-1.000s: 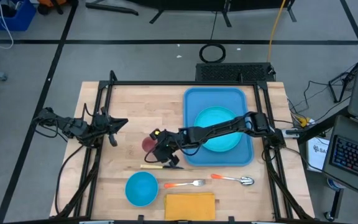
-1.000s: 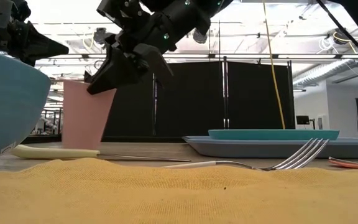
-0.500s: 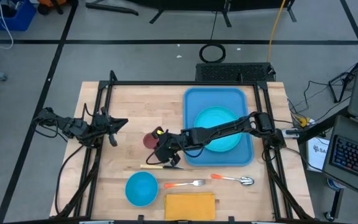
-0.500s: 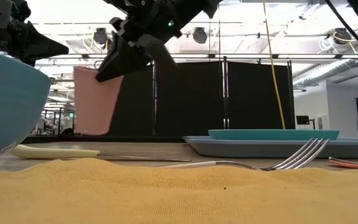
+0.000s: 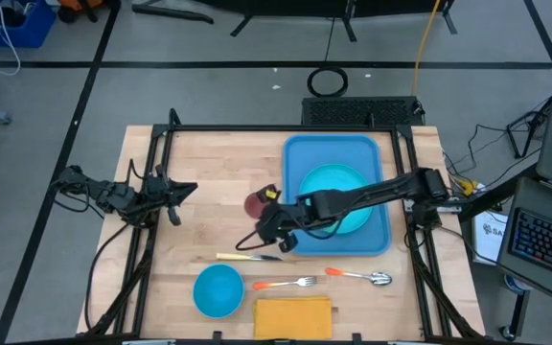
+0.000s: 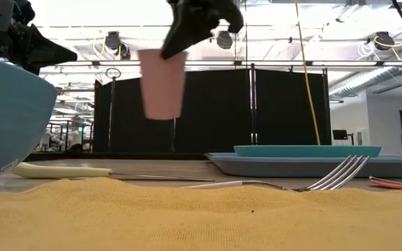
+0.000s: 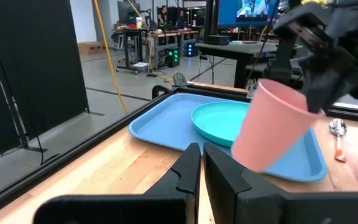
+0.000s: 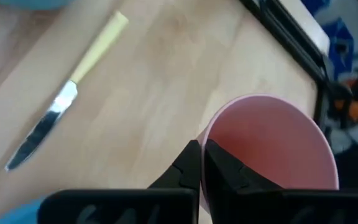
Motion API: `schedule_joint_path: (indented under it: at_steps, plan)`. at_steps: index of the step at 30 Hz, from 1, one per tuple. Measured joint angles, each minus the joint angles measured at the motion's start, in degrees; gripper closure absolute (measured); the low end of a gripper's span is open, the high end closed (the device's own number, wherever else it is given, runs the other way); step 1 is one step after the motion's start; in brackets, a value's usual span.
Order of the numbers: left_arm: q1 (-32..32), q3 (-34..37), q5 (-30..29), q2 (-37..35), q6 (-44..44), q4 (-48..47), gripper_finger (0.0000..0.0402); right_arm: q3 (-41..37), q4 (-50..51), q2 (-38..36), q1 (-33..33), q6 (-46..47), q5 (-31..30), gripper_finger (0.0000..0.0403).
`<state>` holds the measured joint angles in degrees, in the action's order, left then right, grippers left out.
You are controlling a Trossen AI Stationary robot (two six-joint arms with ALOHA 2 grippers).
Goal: Set up tray
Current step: Put the pink cup to the top of the green plate on the blue serving tray
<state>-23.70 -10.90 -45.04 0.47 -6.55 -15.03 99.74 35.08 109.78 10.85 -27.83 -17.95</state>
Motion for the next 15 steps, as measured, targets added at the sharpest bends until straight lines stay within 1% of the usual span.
schedule_joint_path:
  at_steps: [5,7,12,15]
  plan:
    - [0.0,0.0,0.1,0.0,-0.1,0.0,0.0378,-0.2,6.8,-2.6,0.5,6.8,-0.1,0.0403]
    - [0.0,0.0,0.1,0.0,-0.1,0.0,0.0378,-1.5,7.9,-4.0,0.9,9.0,-0.1,0.0403]
    - [0.0,0.0,0.2,0.0,-0.1,-0.1,0.0378,-8.7,6.9,-9.5,2.1,13.5,-0.4,0.0403]
    - [0.0,0.0,0.2,0.0,-0.1,-0.1,0.0378,-14.8,4.5,-14.3,3.3,16.3,-2.9,0.0403]
